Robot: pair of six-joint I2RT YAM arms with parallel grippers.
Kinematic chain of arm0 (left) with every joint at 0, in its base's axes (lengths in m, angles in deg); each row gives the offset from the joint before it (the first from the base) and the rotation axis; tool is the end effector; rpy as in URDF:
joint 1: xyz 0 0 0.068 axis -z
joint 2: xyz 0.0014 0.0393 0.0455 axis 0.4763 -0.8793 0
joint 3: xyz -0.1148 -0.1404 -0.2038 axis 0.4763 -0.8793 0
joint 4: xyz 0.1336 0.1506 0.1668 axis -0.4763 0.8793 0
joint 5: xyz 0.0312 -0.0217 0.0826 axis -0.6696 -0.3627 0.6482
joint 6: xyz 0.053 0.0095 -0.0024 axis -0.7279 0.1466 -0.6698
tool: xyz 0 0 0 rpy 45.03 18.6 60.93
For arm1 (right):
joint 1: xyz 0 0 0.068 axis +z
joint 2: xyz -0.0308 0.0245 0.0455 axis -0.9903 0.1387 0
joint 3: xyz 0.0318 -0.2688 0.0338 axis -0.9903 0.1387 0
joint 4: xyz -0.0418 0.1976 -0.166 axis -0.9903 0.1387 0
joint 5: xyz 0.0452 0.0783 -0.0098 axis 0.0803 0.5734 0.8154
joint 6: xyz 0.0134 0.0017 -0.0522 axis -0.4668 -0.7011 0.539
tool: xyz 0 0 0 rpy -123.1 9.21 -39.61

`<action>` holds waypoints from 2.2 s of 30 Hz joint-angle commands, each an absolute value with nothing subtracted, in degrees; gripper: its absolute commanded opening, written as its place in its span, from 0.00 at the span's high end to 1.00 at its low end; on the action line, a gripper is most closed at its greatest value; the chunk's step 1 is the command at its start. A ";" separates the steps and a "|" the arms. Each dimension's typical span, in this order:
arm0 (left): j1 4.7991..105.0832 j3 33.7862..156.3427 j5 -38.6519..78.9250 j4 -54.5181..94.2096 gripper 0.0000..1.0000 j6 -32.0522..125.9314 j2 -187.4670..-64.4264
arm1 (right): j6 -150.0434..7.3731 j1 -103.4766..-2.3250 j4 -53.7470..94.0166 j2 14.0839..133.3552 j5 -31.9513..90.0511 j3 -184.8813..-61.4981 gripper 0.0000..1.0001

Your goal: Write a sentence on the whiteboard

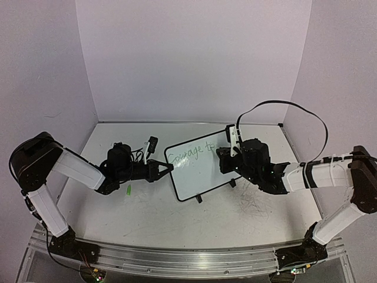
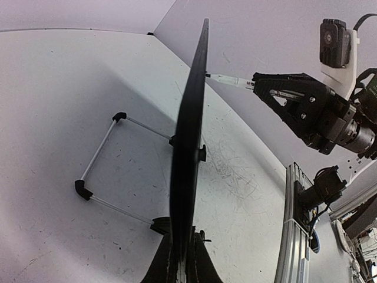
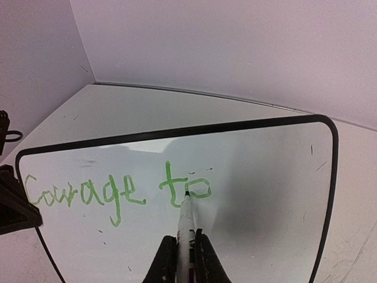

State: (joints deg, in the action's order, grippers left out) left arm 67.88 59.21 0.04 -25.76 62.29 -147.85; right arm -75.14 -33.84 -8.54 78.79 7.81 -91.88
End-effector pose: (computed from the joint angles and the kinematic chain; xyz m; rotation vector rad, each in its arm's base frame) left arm 0.2421 -0.2210 0.1660 0.5922 1.8712 -1.2407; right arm 0.2265 0.2406 0.2324 -0.4261 1.7837 0.5140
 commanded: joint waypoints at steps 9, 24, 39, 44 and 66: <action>67.52 57.99 2.23 -22.44 1.00 61.11 -144.77 | -72.02 -33.84 -7.04 61.15 8.23 -88.41 1.00; 67.61 58.48 1.96 -22.51 0.86 61.71 -144.37 | -70.96 -33.94 0.58 58.83 4.40 -86.60 0.99; 68.76 60.59 1.66 -22.45 0.80 62.06 -146.38 | -72.92 -33.92 -5.40 72.61 11.08 -92.84 1.00; 68.78 60.38 1.74 -22.44 0.81 61.85 -146.33 | -72.39 -33.88 -6.72 75.34 10.30 -94.55 1.00; 68.78 60.58 1.59 -22.48 0.95 61.20 -147.00 | -72.93 -33.89 -8.89 78.71 7.32 -95.42 1.00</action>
